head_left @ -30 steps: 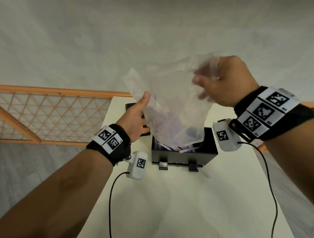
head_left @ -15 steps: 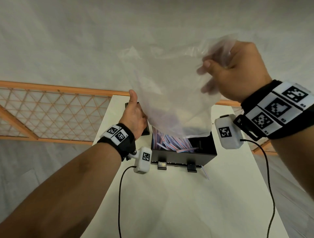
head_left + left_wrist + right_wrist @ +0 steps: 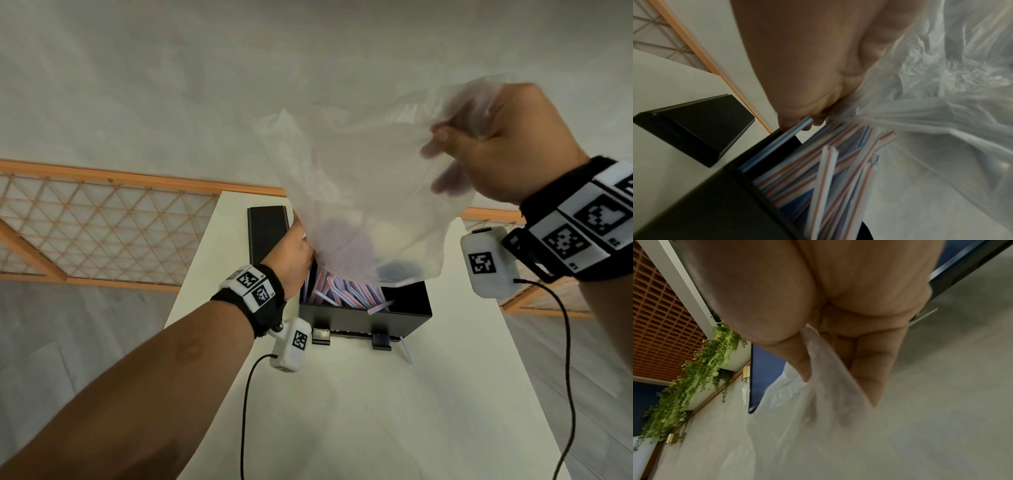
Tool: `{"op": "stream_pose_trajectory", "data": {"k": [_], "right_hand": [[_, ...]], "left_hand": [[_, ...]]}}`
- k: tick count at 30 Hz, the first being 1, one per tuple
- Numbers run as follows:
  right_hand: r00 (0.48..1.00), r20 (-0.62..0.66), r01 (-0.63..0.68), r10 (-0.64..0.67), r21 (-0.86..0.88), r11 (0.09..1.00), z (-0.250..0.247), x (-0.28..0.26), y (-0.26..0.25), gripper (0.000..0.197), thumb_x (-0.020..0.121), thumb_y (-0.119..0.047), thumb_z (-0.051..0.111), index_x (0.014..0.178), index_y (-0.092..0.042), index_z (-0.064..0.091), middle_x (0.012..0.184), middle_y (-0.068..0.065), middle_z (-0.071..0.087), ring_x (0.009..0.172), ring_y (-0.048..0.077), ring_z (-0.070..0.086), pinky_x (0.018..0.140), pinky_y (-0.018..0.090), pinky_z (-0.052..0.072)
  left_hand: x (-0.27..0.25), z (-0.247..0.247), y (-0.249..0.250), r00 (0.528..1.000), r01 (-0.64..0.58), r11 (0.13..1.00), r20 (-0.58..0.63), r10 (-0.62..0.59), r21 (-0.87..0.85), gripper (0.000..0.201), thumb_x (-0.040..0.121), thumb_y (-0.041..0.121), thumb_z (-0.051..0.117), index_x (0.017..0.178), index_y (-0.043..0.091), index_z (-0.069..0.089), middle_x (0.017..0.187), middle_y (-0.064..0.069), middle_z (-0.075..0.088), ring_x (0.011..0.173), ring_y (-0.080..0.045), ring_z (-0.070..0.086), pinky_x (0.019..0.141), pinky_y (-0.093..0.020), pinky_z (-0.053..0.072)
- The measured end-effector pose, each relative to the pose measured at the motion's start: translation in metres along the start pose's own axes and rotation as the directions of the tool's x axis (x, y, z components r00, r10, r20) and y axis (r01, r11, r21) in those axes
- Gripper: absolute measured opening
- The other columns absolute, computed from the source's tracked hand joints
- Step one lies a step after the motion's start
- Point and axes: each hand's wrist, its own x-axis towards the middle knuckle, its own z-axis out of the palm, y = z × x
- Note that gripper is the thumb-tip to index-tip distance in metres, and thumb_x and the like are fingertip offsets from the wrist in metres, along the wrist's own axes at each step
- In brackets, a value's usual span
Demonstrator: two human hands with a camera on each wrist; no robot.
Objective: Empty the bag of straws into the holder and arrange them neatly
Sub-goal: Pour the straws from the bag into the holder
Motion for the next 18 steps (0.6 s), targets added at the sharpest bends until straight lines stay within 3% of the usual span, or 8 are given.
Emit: {"op": "stream_pose_trajectory", "data": {"k": [3, 6, 11, 18], "right_hand": [[0.999, -0.045, -0.012, 0.014, 0.056, 0.998, -0.006, -0.003, 0.005, 0.010, 0.098, -0.007, 0.058, 0.094, -0.016, 0.061, 0.085, 0.005, 0.075, 0.057, 0.030, 0.073, 0.059, 0.053, 0.060], [0.999, -0.019, -0.024, 0.026, 0.071, 0.997, -0.003, -0.008, 0.008, 0.015, 0.096, -0.003, 0.057, 0.092, -0.017, 0.061, 0.082, 0.005, 0.075, 0.056, 0.031, 0.072, 0.059, 0.055, 0.060], [0.997, -0.072, -0.022, 0.032, 0.139, 0.990, 0.002, -0.010, 0.010, 0.026, 0.094, 0.002, 0.055, 0.085, -0.022, 0.060, 0.082, 0.008, 0.074, 0.055, 0.033, 0.072, 0.056, 0.057, 0.059], [0.993, -0.095, 0.083, -0.072, 0.113, 0.990, 0.004, -0.011, -0.004, 0.026, 0.095, 0.001, 0.056, 0.085, -0.023, 0.058, 0.085, 0.005, 0.073, 0.052, 0.029, 0.071, 0.050, 0.049, 0.058]], "left_hand": [[0.001, -0.007, 0.004, 0.997, 0.079, 0.997, 0.028, -0.078, -0.021, 0.106, 0.074, 0.093, 0.021, 0.155, 0.027, 0.038, 0.159, 0.002, 0.042, 0.152, -0.015, 0.027, 0.127, -0.044, 0.005], [0.003, -0.016, 0.010, 0.995, 0.046, 0.995, -0.089, -0.054, -0.094, 0.099, 0.081, 0.090, 0.016, 0.144, 0.024, 0.054, 0.145, -0.002, 0.059, 0.143, -0.020, 0.044, 0.126, -0.048, 0.014], [0.005, -0.016, 0.017, 0.979, 0.013, 0.989, -0.201, -0.043, -0.150, 0.094, 0.087, 0.086, 0.018, 0.142, 0.020, 0.057, 0.137, -0.004, 0.065, 0.131, -0.024, 0.057, 0.120, -0.050, 0.031], [0.003, -0.008, 0.018, 0.961, 0.051, 0.989, -0.262, -0.086, -0.140, 0.088, 0.090, 0.083, 0.016, 0.130, 0.022, 0.064, 0.137, -0.010, 0.065, 0.129, -0.025, 0.057, 0.119, -0.049, 0.034]]}}
